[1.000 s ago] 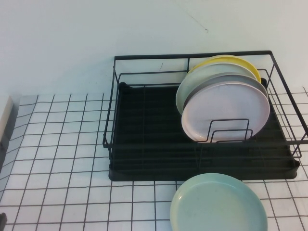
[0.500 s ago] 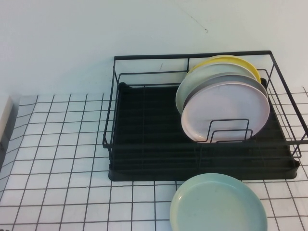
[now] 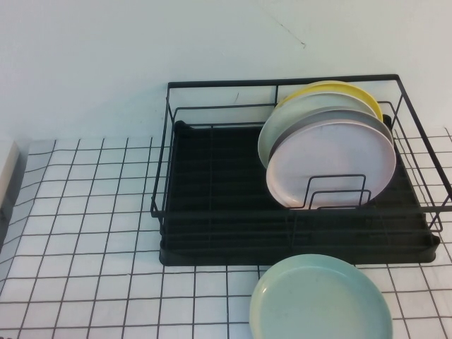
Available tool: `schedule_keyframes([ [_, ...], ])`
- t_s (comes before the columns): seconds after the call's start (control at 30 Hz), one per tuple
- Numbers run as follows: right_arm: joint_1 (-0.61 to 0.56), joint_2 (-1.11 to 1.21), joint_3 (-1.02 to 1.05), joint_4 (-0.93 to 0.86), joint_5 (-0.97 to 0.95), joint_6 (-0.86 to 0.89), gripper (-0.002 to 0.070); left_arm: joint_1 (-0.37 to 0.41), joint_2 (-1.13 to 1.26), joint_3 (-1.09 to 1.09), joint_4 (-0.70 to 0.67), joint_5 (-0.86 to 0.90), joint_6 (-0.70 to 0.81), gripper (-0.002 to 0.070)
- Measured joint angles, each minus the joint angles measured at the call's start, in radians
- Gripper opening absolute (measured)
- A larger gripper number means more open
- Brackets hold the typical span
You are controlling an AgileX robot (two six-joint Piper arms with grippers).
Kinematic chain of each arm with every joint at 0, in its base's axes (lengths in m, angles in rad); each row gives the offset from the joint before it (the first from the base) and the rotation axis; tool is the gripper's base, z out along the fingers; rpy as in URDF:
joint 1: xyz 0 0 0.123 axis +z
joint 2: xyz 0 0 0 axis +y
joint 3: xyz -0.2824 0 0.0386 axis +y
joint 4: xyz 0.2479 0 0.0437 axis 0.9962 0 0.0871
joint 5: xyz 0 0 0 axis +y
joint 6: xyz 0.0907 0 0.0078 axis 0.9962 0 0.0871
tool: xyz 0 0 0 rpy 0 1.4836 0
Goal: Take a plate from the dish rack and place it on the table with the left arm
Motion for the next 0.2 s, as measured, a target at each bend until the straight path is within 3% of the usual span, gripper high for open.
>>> schedule_keyframes([
  [0.2, 0.0, 0.0, 0.0, 0.0, 0.0, 0.0, -0.0001, 0.003, 0.0, 0.0, 0.016, 0.001, -0.007, -0.0003],
])
